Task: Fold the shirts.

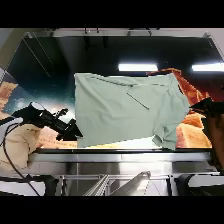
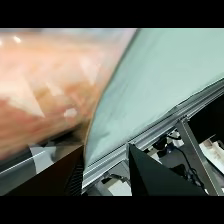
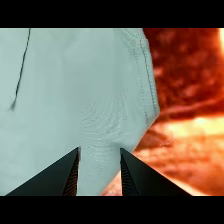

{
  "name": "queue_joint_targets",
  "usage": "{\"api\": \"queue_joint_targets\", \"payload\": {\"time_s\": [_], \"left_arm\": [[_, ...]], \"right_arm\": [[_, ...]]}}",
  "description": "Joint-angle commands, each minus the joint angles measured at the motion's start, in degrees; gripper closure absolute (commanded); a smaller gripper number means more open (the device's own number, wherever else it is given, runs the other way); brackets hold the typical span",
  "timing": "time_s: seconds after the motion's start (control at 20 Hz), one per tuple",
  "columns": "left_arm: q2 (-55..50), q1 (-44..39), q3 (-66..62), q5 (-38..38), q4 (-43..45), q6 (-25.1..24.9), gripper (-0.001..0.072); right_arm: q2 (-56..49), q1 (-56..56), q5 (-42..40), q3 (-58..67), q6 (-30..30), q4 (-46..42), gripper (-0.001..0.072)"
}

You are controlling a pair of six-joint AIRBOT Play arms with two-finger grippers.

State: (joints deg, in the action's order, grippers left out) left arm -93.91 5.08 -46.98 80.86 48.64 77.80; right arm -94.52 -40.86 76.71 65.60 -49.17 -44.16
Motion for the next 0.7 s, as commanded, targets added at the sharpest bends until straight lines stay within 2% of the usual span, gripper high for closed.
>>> {"api": "queue_joint_targets", "payload": {"time_s": [0.0,0.1,0.15,0.2,0.35,0.5,0.6,0.65], "left_arm": [[-5.09,-4.26,-7.06,-0.50,0.90,2.64,0.0414],[-7.48,-6.64,-11.98,-0.70,0.94,2.62,0.0418],[-8.46,-7.58,-14.21,-0.20,1.01,2.54,0.0539],[-9.27,-8.31,-16.44,1.18,1.20,0.94,0.0695],[-9.66,-7.98,-22.93,3.89,3.08,-0.61,0.0687],[-9.62,-3.19,-28.37,5.05,9.11,3.74,0.0686],[-9.66,0.13,-29.35,6.80,8.20,3.82,0.0686],[-9.66,1.11,-29.33,7.37,8.26,3.78,0.0686]], "right_arm": [[-0.02,-0.04,1.81,-0.02,0.07,0.83,0.0409],[-0.02,-0.61,3.82,-0.02,-0.28,0.68,0.0409],[-0.02,-1.16,4.76,-0.02,-0.61,0.68,0.0410],[-0.02,-1.75,5.44,-0.02,-1.11,0.63,0.0409],[-0.02,-3.74,5.92,-0.17,-3.06,-0.33,0.0409],[-0.02,-3.98,6.71,-1.49,-3.15,-0.39,0.0405],[-0.35,-3.91,5.57,-2.95,-3.15,-0.35,0.0199],[-0.70,-3.91,5.31,-3.52,-3.15,-0.31,0.0211]]}}
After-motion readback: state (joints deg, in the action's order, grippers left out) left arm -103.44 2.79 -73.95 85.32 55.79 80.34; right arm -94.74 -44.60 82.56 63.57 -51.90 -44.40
